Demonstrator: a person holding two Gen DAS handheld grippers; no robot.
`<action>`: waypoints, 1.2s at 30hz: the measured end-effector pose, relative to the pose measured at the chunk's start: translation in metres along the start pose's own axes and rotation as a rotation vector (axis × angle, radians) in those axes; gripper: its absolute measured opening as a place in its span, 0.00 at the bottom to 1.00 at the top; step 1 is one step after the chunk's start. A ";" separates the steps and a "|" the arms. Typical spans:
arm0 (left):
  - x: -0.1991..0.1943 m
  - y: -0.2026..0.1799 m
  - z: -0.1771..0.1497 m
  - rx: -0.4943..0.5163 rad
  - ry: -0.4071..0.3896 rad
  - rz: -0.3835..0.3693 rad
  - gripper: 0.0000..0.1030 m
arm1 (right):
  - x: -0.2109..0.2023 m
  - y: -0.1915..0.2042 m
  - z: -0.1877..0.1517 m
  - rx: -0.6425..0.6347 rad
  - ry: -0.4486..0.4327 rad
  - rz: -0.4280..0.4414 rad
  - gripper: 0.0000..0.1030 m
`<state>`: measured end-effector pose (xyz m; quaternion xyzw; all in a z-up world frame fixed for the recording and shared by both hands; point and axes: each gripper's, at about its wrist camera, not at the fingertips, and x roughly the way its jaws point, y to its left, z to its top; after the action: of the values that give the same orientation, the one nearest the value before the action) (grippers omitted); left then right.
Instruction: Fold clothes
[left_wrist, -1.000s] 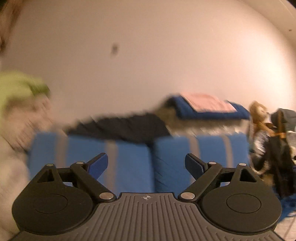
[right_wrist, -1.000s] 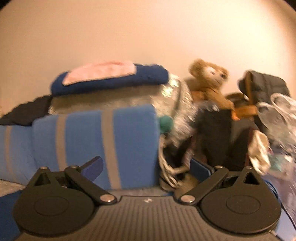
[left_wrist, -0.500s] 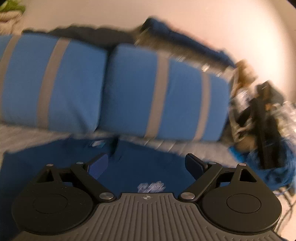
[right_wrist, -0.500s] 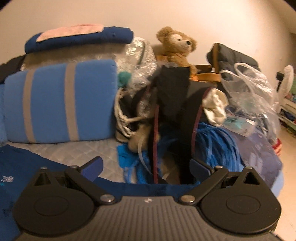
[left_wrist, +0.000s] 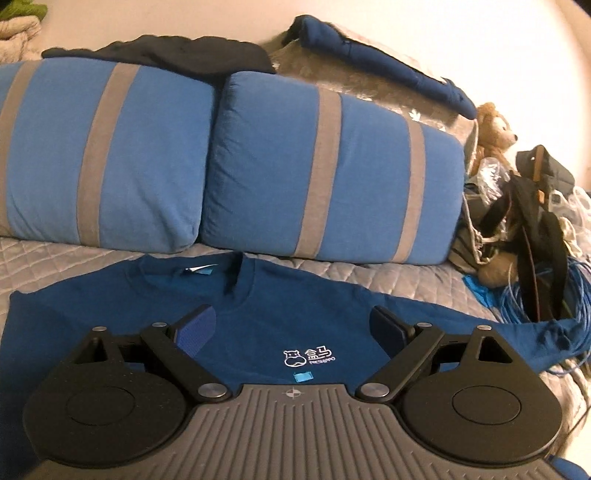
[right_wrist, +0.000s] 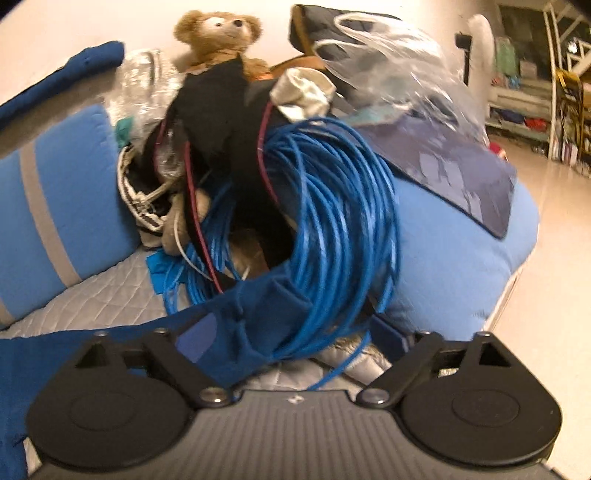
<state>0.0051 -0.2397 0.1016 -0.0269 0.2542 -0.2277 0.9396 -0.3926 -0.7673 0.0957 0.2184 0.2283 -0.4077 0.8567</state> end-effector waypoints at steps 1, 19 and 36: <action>0.000 -0.001 -0.001 0.005 0.001 -0.003 0.89 | 0.002 -0.004 -0.002 0.010 0.002 0.009 0.81; 0.013 -0.005 -0.008 0.027 0.066 0.012 0.89 | 0.056 0.009 -0.023 0.173 0.104 0.131 0.56; 0.008 0.002 -0.005 -0.011 0.055 -0.011 0.89 | 0.058 0.070 -0.007 0.024 0.098 0.072 0.16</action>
<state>0.0096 -0.2409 0.0928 -0.0273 0.2811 -0.2320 0.9308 -0.3060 -0.7584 0.0707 0.2562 0.2570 -0.3681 0.8561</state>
